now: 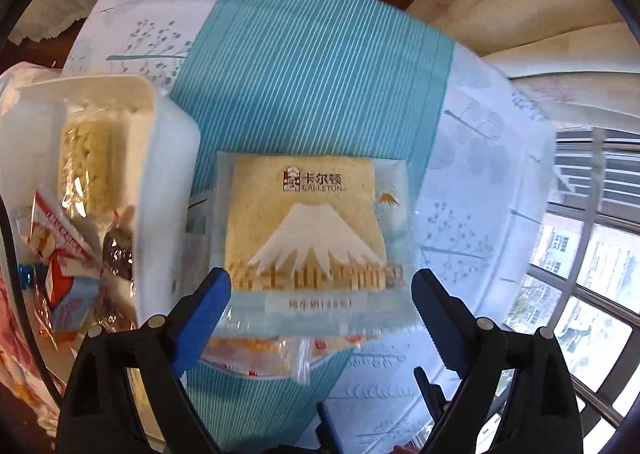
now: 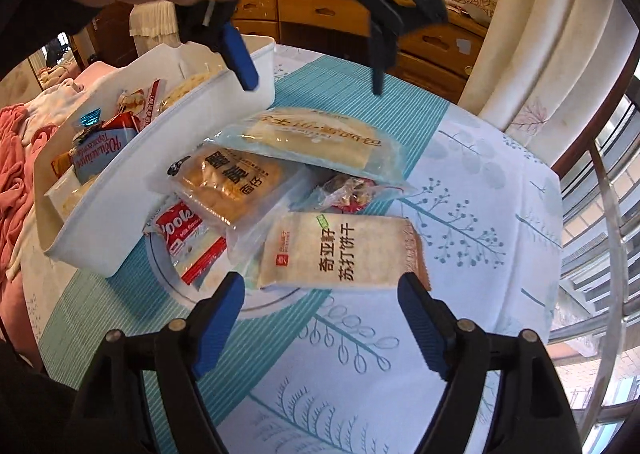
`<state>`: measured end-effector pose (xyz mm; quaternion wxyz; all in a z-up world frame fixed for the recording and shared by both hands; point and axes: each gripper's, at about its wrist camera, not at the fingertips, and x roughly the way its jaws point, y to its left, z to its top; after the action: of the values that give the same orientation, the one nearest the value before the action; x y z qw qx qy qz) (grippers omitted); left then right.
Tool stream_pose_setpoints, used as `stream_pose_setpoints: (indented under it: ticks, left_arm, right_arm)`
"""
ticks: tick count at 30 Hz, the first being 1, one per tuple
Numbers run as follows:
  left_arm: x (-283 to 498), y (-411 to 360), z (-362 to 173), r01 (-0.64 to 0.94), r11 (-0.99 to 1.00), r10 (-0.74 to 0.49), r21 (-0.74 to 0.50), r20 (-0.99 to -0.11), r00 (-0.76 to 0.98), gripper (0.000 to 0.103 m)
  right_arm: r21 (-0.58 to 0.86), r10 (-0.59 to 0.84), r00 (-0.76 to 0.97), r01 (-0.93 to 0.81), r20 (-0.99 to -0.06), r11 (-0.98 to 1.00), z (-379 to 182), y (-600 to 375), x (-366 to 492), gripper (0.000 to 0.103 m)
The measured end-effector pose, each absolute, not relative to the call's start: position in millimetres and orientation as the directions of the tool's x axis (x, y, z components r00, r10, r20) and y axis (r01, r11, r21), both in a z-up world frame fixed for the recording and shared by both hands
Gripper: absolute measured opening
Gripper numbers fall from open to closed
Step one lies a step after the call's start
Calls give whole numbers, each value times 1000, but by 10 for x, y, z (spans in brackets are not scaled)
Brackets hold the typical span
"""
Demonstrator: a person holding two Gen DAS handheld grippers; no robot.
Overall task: Organize snacks
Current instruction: 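Grasp the Calleton bread packet with the left tool while the right grasps the soda cracker packet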
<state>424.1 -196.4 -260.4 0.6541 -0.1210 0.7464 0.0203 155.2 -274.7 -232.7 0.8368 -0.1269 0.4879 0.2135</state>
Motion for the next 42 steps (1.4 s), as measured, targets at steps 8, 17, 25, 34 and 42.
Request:
stream_pose_setpoints:
  ticks: [8, 17, 25, 34, 42]
  left_arm:
    - [4394, -2095, -2976, -175, 983, -87, -54, -979, -186, 97]
    - [4553, -2257, -3162, -111, 993, 16, 36, -984, -177, 103]
    - [4737, -2303, -3337, -79, 994, 59, 72, -986, -159, 103]
    - [4785, -2401, -3439, -63, 995, 68, 76, -989, -132, 103]
    - [4620, -2392, -3367, -37, 997, 68, 72, -993, -95, 102]
  right_arm:
    - [0, 208, 414, -449, -886, 894, -2569, -2674, 1737, 85]
    - [-24, 150, 424, -378, -893, 925, -2779, -2677, 1874, 91]
    - [-15, 141, 441, -331, -886, 943, -2834, -2708, 1962, 103]
    - [52, 145, 441, -217, -886, 975, -2833, -2850, 2085, 103]
    - [100, 130, 381, -98, -915, 990, -2891, -3001, 2211, 103]
